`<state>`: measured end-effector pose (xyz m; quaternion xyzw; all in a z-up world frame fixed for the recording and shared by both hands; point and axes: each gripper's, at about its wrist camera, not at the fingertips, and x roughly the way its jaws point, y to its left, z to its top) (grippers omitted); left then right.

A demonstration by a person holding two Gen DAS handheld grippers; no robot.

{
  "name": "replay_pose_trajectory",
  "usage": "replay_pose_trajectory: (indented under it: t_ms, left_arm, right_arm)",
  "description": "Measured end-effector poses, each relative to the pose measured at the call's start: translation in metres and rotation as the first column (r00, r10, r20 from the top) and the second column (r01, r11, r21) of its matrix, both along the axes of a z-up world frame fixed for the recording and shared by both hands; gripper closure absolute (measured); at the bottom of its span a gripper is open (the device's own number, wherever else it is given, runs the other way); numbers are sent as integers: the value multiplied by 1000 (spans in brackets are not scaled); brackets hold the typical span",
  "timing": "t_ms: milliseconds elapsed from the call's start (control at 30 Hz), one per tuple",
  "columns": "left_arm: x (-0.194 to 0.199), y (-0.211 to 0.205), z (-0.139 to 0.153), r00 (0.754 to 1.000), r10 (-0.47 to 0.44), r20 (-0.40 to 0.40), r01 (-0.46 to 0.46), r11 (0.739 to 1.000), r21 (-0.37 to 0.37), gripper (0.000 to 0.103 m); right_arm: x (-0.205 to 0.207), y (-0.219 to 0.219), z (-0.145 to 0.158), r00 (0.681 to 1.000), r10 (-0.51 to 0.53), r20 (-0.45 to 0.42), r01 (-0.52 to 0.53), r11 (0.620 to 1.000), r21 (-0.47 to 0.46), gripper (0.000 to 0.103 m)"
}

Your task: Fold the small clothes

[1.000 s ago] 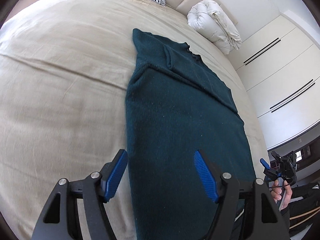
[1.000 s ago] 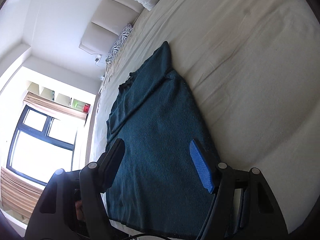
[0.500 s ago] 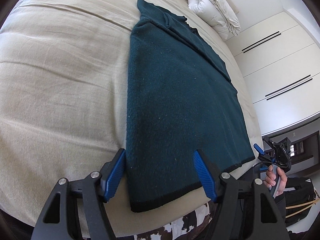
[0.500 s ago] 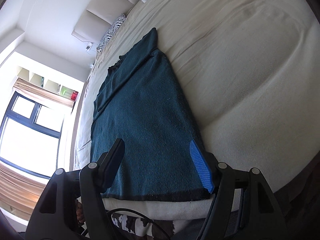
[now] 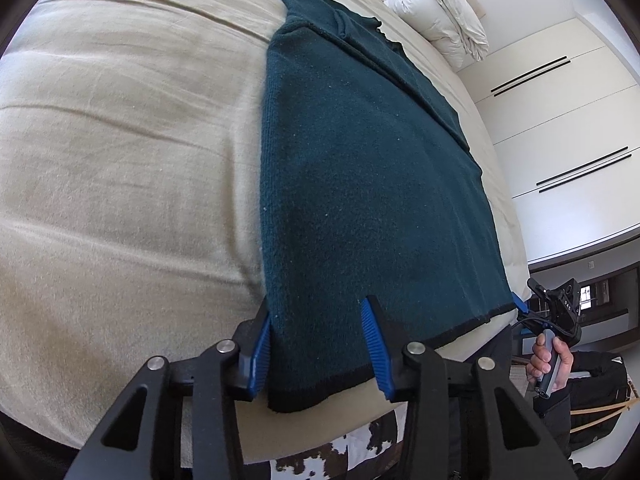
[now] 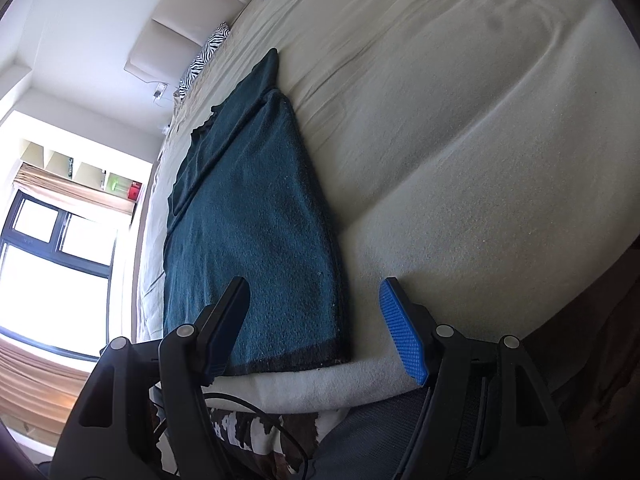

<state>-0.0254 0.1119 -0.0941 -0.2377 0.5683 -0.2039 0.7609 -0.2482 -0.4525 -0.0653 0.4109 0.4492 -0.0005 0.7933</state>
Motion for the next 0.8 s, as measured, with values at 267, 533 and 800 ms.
replay_pose_trajectory:
  t_ms: [267,533,800]
  left_arm:
    - [-1,2,-8,1000,0,-21,-1,1000,-10,93]
    - [-2,5,-7,1000,-6,-14,6,1000,-19,96]
    - [-7,12,-4,1000,1,-1,-2,999,-45,96]
  right_arm:
    - [1,4,-1,997,55,-51,-55,999,4,41]
    - [14,8,-21,987,112,-114,-102,990,93,65]
    - [14,16,-26,985,132,-112,-126,990,59,95]
